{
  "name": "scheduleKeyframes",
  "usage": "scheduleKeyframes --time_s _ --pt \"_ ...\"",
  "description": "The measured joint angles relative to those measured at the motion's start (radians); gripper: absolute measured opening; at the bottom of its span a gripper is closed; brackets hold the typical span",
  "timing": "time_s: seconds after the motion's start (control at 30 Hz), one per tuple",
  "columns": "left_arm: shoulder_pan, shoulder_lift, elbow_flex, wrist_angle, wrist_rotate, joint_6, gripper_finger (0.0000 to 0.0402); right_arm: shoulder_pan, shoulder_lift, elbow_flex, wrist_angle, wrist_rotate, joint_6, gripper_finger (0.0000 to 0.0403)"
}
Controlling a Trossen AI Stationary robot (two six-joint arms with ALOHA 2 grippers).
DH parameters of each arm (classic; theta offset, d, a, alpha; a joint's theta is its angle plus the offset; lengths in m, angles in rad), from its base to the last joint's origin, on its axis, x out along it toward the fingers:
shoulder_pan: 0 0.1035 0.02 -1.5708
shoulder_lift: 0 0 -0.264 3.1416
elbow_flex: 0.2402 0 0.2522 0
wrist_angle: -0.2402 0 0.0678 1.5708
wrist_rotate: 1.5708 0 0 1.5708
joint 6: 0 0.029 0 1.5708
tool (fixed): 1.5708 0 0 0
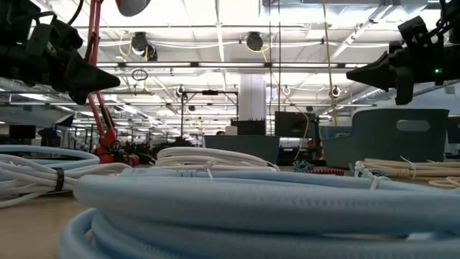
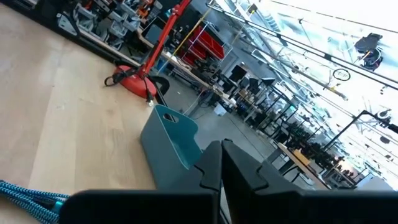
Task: Pick & Place USB Port
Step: Put the right brown HDMI cable into the right blue bin
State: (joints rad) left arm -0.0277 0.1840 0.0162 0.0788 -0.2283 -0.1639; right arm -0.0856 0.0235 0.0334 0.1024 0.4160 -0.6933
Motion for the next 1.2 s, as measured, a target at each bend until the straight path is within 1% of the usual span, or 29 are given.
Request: scheduleKeyframes --time_s 0.1,0.23,0.3,0.47,0.5,0.57,0.67,0.73,0.8,0.9,0.97,1.1,1.2 --pt "0.0 0.0 0.0 0.0 0.0 0.0 0.0024 0.0 0.0 0.0 0.0 -0.001 0.044 0.0" --pt "0.0 0.0 0.0 0.0 0.0 0.0 0.0024 0.0 0.0 0.0 0.0 -0.001 0.219 0.0" --pt "0.0 0.0 0.0 0.0 0.0 0.0 0.0024 0.0 0.0 0.0 0.0 -0.001 0.275 0.0" --pt "0.0 0.0 0.0 0.001 0.0 0.0 0.0024 0.001 0.0 0.0 0.001 -0.004 0.345 0.0" --pt "0.0 0.0 0.0 0.004 0.0 -0.002 0.0024 0.002 0.0 0.0 0.008 -0.026 0.409 0.0" --pt "0.0 0.0 0.0 0.037 0.0 -0.051 0.0024 0.002 0.001 0.0 0.077 -0.103 0.626 0.0" --pt "0.0 0.0 0.0 0.142 0.0 -0.241 0.0024 0.002 0.0 0.0 0.22 -0.214 1.039 0.0" --pt "0.0 0.0 0.0 0.199 0.001 -0.337 0.0024 0.002 0.0 0.0 0.311 -0.199 1.243 0.0" --pt "0.0 0.0 0.0 0.246 0.0 -0.381 0.0024 0.002 0.0 -0.001 0.398 -0.128 1.384 0.0" --pt "0.0 0.0 0.0 0.332 -0.022 -0.4 0.0024 0.002 0.0 -0.001 0.504 -0.007 1.529 0.0" --pt "0.0 0.0 0.0 0.391 -0.04 -0.4 0.0024 0.002 0.0 -0.001 0.559 0.033 1.592 0.0" --pt "0.001 0.0 0.0 0.507 -0.043 -0.403 0.0024 0.002 0.009 -0.001 0.613 0.01 1.657 0.0" --pt "0.001 0.0 0.0 0.578 -0.043 -0.413 0.0024 0.002 0.035 0.008 0.695 -0.079 1.68 0.0"
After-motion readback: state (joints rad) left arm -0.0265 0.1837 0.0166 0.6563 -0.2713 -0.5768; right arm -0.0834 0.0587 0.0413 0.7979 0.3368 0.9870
